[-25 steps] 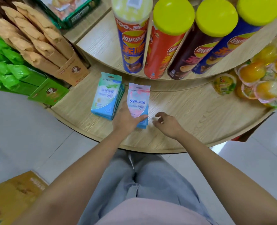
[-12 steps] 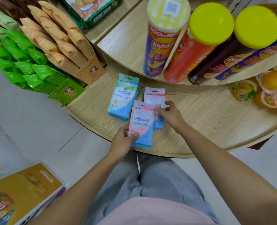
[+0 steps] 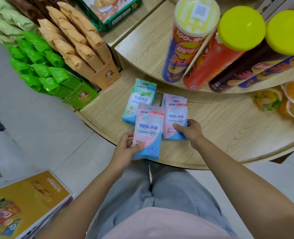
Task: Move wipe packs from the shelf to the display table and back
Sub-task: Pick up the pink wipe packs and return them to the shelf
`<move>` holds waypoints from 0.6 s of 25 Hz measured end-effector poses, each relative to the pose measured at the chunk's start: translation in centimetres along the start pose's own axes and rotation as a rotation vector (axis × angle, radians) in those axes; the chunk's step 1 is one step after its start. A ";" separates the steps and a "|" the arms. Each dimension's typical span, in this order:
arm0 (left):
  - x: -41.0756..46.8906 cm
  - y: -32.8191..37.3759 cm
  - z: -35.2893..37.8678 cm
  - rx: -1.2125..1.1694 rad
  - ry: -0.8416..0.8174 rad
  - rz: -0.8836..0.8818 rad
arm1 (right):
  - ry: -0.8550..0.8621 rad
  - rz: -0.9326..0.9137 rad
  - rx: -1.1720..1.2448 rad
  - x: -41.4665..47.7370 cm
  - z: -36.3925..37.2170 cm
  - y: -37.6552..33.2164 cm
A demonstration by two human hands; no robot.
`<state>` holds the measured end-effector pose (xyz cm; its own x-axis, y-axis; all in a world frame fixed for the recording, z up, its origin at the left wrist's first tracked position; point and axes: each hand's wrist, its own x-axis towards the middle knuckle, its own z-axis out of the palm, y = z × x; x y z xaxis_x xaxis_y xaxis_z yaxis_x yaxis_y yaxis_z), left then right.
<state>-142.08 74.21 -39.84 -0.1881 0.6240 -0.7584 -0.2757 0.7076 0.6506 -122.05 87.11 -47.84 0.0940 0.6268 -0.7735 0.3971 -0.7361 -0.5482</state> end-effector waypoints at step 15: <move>1.6 5.8 8.9 0.582 -0.643 0.132 | 0.338 -0.049 0.967 -17.2 -7.9 10.8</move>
<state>-135.61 82.26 -36.97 0.4313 0.6545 -0.6210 0.2683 0.5642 0.7809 -112.13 70.42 -37.94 0.4089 0.5913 -0.6951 -0.4841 -0.5052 -0.7145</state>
